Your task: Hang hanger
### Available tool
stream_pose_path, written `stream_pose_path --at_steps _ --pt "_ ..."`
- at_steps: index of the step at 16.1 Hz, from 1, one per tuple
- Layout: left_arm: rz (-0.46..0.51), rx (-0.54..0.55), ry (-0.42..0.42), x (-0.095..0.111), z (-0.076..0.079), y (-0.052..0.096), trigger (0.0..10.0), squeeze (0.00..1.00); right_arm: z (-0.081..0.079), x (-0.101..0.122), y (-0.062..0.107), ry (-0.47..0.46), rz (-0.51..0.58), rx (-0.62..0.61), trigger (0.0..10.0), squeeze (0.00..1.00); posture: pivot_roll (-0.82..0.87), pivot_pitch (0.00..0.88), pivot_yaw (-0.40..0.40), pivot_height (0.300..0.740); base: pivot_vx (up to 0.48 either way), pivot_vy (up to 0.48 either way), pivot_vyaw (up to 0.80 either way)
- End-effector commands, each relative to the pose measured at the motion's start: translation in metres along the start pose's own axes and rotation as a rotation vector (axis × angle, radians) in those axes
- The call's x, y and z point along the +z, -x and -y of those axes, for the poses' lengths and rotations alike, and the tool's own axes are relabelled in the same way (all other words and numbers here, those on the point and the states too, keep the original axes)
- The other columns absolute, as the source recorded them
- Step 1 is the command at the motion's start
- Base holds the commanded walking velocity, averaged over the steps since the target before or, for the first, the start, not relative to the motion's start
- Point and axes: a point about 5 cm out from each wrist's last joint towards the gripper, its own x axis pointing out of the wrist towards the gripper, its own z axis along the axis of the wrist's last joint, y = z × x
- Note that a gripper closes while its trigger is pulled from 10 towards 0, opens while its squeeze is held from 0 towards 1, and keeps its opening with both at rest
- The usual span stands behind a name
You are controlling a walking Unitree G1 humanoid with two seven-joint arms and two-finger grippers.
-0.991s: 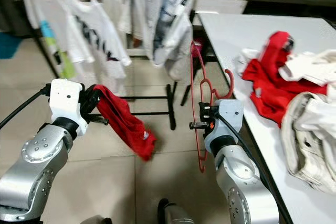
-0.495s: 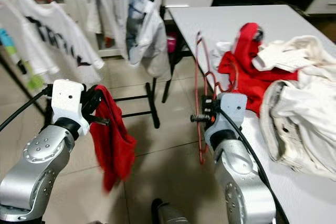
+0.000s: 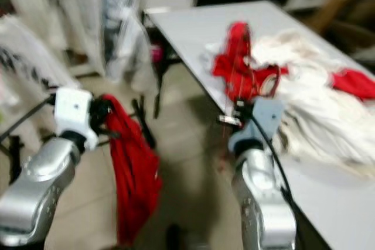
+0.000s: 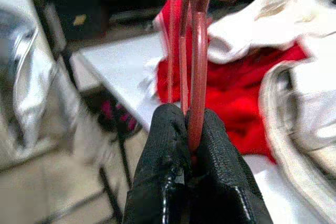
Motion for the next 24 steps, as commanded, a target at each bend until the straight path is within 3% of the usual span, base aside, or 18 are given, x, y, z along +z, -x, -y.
stream_pose_path --at_steps 1,7,11,20,24 --pt "0.030 -0.021 0.002 0.0068 0.0056 -0.0018 10.0 0.00 0.0077 0.0028 -0.0024 0.011 0.029 -0.041 10.0 0.00 0.06 0.088 -0.062 0.740 0.000 0.000 -0.80" --pt "0.034 -0.023 0.008 0.0074 0.0073 -0.0036 10.0 0.00 0.0006 0.0045 -0.0047 -0.069 0.056 0.034 10.0 0.00 0.06 0.085 -0.064 0.740 0.000 0.000 -0.80" --pt "0.037 -0.023 0.008 0.0081 0.0076 -0.0047 10.0 0.00 0.0022 0.0034 -0.0058 -0.110 0.060 0.019 10.0 0.00 0.06 0.083 -0.063 0.740 0.000 0.000 -0.80" --pt "0.038 -0.028 0.011 0.0083 0.0086 -0.0051 10.0 0.00 0.0019 -0.0008 -0.0062 -0.077 0.029 0.015 10.0 0.00 0.05 0.085 -0.061 0.740 0.000 0.000 -0.80" --pt "0.041 -0.029 0.016 0.0088 0.0092 -0.0051 10.0 0.00 0.0033 0.0031 -0.0060 -0.092 0.069 0.009 10.0 0.00 0.05 0.086 -0.059 0.740 0.000 0.000 -0.78"
